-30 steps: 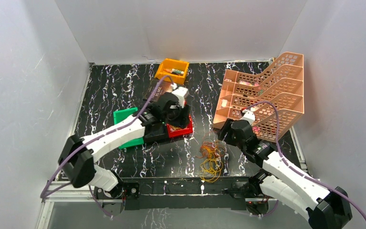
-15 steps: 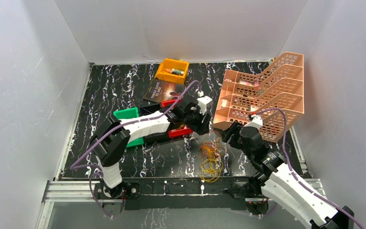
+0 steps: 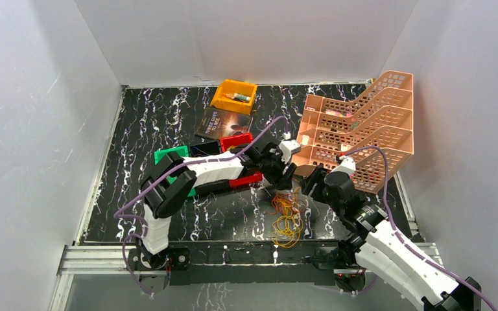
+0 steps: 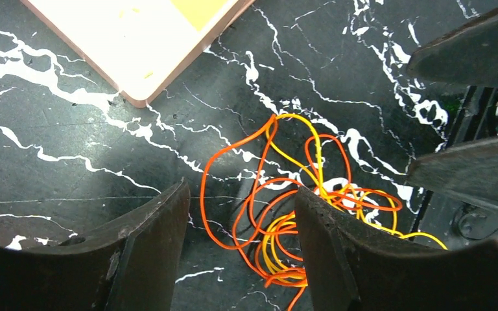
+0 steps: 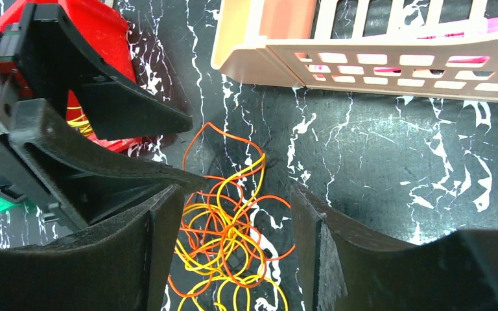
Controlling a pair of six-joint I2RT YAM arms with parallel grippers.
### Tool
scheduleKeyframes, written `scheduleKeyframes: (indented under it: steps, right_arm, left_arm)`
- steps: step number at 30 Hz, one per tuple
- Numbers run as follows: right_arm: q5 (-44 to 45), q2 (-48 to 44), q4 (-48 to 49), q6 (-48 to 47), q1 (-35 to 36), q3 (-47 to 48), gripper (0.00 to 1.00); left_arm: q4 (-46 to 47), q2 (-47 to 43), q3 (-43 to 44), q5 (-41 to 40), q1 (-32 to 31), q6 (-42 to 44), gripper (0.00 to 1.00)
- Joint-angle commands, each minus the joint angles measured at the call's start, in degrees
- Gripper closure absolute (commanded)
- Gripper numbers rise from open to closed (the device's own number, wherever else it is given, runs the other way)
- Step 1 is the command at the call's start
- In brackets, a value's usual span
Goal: Untangle the cables
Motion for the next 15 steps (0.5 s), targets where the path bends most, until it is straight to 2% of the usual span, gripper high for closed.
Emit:
scheduleKeyframes:
  steps: [1,15]
  right_arm:
    - [1.18,-0.42,0.45,-1.04,-0.23,2.35,0.3]
    - [1.09,-0.23,0.26,-1.36,-0.19,2.31,0.3]
  left_arm:
    - [-0.1,0.38,3.08,-0.09,-0.22,3.31,0.41]
    - [0.51,4.65,5.38,0.43,-0.22,3.87,0.41]
